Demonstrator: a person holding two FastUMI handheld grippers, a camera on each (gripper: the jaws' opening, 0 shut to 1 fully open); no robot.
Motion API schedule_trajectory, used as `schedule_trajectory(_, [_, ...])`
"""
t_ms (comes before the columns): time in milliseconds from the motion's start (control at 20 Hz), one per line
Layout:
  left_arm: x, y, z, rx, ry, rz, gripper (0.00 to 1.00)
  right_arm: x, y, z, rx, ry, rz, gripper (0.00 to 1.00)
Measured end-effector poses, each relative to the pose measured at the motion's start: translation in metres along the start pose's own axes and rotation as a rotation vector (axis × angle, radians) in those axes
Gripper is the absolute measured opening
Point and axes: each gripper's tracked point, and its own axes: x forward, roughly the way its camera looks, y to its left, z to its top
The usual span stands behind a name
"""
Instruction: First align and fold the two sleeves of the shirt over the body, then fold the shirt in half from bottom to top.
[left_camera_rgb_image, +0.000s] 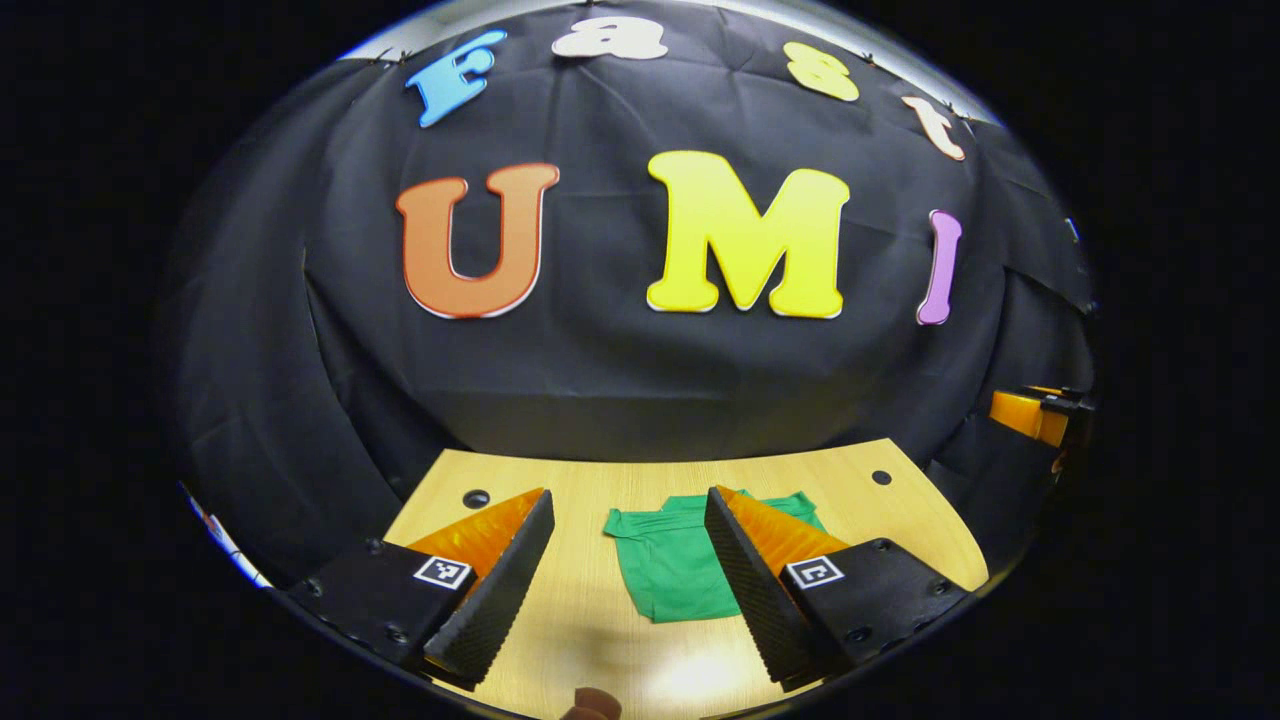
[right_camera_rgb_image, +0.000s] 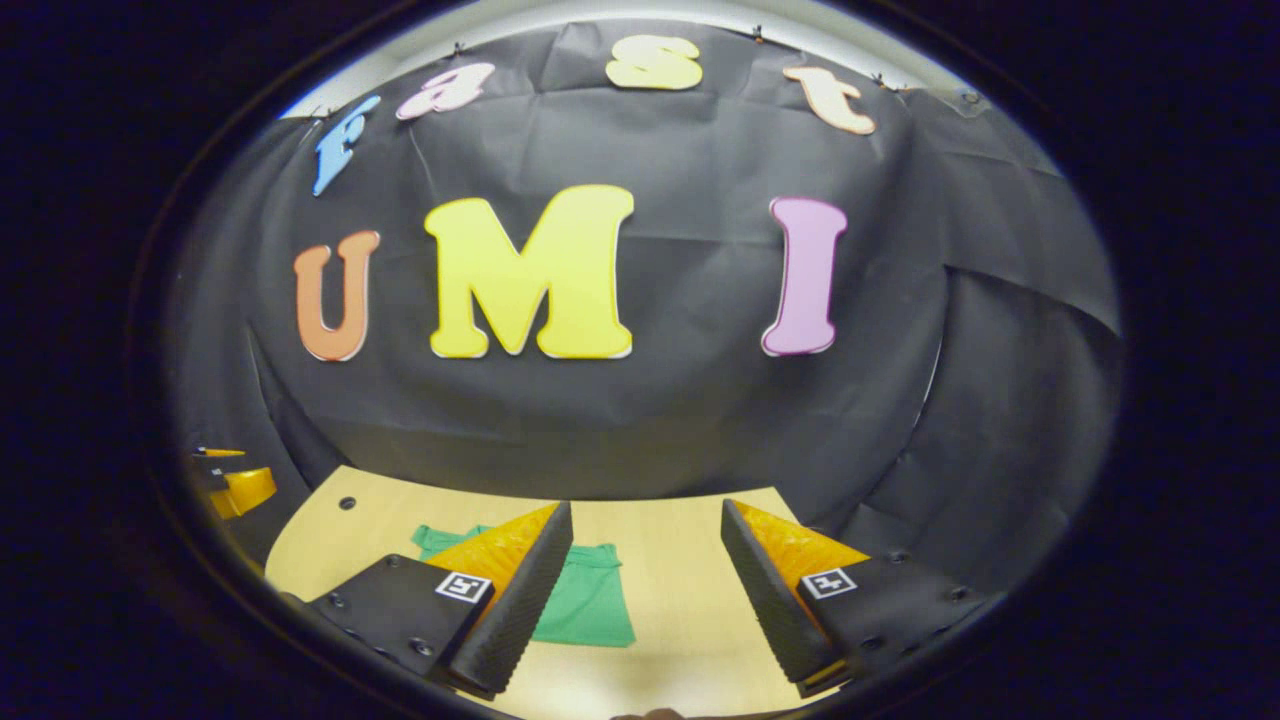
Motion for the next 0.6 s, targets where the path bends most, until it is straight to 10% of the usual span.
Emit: schedule_trajectory(600, [-0.116,-0.021,0.018,0.034,-0.168,0.09,0.98,-0.143,0.029,-0.022,-0.03,-0.103,0.032,0.92])
